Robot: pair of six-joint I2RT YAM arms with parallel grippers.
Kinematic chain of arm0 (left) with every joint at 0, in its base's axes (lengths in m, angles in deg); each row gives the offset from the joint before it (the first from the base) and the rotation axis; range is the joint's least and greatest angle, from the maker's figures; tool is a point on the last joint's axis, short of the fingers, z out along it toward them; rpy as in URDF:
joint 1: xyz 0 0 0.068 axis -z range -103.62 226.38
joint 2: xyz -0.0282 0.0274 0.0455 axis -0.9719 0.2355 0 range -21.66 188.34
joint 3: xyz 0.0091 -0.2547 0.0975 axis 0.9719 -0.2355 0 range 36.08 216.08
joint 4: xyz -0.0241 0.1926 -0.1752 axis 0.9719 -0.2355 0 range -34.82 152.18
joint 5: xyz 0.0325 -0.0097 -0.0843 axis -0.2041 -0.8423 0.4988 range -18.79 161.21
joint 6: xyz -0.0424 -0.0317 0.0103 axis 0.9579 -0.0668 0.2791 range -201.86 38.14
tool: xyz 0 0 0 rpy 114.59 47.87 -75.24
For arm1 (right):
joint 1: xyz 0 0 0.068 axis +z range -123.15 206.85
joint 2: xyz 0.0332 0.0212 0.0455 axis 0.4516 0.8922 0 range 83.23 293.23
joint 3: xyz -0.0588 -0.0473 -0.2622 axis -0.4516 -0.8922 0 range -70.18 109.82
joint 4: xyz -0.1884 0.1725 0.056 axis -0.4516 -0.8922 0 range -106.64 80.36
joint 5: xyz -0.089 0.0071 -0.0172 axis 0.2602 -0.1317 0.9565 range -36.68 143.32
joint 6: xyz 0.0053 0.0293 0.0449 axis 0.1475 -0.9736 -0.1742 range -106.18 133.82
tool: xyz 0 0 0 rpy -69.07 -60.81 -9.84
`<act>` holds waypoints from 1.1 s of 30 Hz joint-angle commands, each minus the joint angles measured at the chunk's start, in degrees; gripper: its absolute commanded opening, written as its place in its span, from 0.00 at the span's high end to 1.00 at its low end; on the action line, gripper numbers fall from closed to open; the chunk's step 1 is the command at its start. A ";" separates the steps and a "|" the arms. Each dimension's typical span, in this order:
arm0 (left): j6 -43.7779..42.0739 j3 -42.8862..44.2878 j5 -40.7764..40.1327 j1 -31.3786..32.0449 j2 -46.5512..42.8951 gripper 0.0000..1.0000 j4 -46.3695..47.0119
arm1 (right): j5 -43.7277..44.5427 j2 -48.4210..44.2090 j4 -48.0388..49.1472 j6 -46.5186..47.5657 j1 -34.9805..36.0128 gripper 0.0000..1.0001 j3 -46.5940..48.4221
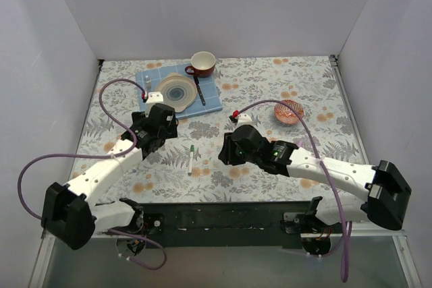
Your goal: Insert the pens into the pen caps
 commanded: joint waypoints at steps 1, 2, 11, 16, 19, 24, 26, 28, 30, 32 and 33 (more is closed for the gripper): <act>-4.12 1.09 3.17 -8.77 4.99 0.14 -5.07 | -0.15 -3.92 5.82 5.47 -0.37 0.62 -3.11; -5.17 0.74 4.12 -9.83 5.69 0.15 -5.25 | -0.42 -4.19 6.17 5.91 -0.55 0.62 -3.46; -8.43 0.29 13.18 -18.98 13.23 0.23 -4.46 | -4.73 -5.42 8.90 10.39 -1.78 0.62 -4.52; -12.38 4.59 12.14 -19.33 22.99 0.23 -9.19 | -5.17 -6.82 9.60 10.93 -2.83 0.62 -5.39; -13.79 6.09 10.63 -19.68 26.88 0.30 -10.52 | -5.08 -7.70 9.87 11.45 -3.01 0.62 -6.10; -20.12 6.10 19.07 -20.47 27.06 0.38 -10.87 | -4.38 -8.32 9.34 12.51 -3.53 0.62 -6.54; -20.56 4.78 17.59 -20.47 26.71 0.41 -11.14 | -4.20 -8.15 9.43 12.68 -3.71 0.62 -6.63; -21.08 4.25 17.75 -20.47 25.13 0.42 -11.14 | -4.38 -7.62 9.69 12.51 -3.71 0.62 -6.63; -22.40 3.20 20.38 -20.91 23.46 0.43 -10.00 | -4.99 -6.83 9.95 12.33 -3.80 0.62 -6.63; -25.38 0.84 23.27 -21.79 20.91 0.42 -8.77 | -6.48 -6.21 10.13 12.07 -3.89 0.62 -6.19; -25.83 -0.14 23.55 -22.92 20.29 0.42 -7.37 | -7.01 -5.60 10.13 11.98 -3.80 0.62 -6.10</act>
